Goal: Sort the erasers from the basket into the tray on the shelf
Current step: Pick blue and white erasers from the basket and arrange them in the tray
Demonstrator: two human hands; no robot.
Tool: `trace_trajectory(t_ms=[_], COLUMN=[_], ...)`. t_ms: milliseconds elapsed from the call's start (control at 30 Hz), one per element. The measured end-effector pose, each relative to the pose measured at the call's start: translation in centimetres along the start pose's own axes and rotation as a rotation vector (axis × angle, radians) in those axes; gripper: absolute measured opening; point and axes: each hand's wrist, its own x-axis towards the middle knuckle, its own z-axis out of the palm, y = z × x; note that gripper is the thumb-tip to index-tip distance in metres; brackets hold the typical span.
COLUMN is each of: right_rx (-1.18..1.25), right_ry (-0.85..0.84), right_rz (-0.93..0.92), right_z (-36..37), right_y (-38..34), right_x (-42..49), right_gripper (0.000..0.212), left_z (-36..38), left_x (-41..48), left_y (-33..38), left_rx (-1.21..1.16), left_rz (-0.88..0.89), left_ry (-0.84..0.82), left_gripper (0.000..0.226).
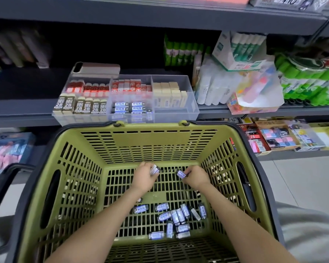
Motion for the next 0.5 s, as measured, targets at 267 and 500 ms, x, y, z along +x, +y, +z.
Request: trace_trajectory(t_ms=[267,500], right_rx=[0.529,0.445], right_ry=[-0.193,-0.402], right_rz=[-0.296,-0.361], right_z=[-0.2,-2.0], right_y=[-7.7,-6.3], right_x=[-5.7,-7.3], right_gripper=[0.024,0.022], left_z=[-6.4,-9.2], left_x=[-3.8,-6.6], left_y=[3.4,3.4], left_rx=[-1.596,-1.37], left_rz=[-0.628,-0.68], left_ry=[-0.281,-0.308], left_gripper=[0.027,0.02])
